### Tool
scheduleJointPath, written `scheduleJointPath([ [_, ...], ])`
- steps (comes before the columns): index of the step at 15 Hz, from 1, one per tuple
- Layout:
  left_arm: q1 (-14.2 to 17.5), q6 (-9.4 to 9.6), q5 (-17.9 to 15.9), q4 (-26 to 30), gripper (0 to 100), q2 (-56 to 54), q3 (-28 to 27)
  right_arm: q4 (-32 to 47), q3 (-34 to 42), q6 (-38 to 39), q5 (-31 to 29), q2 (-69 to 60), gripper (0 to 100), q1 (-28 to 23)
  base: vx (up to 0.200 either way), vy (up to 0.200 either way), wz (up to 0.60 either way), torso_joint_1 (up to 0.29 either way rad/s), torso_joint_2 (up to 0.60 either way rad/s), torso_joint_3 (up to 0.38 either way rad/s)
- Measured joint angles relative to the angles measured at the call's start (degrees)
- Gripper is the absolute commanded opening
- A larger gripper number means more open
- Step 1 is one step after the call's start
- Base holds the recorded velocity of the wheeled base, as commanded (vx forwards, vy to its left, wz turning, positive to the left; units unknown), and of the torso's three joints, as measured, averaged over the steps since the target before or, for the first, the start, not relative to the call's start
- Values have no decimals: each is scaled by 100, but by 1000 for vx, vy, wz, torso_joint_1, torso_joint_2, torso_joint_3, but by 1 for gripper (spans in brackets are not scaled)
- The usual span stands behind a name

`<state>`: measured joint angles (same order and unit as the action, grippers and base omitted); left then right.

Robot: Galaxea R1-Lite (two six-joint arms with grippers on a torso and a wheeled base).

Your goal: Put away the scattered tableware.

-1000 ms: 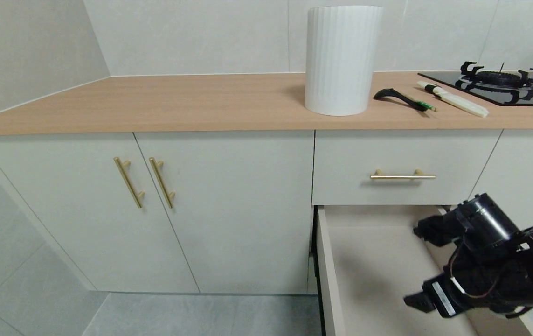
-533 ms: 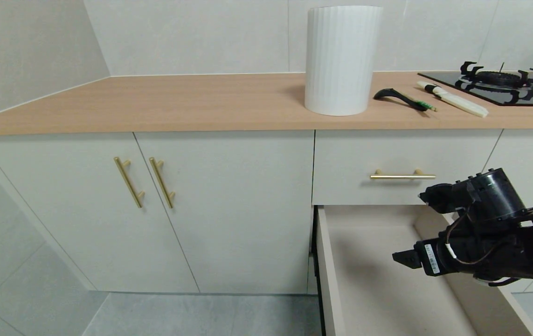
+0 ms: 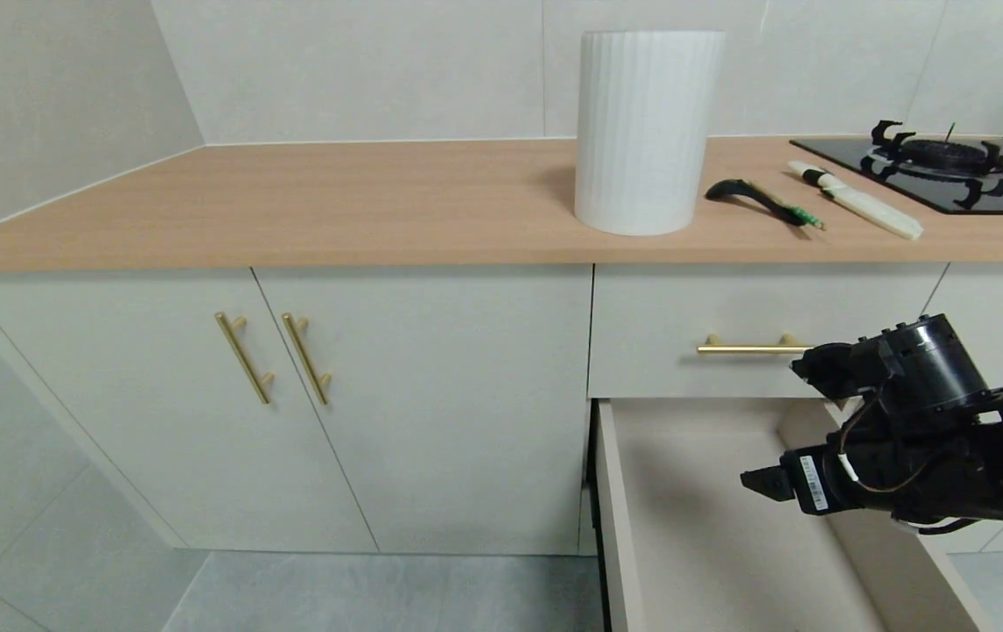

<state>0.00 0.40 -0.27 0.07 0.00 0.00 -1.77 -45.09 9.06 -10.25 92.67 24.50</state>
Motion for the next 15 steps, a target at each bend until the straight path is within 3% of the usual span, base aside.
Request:
scheduleJointPath([
  [15, 0, 2, 2, 0, 100, 0, 0, 2, 23, -11, -1, -11, 100, 9, 0, 0, 0, 185, -485, -289],
])
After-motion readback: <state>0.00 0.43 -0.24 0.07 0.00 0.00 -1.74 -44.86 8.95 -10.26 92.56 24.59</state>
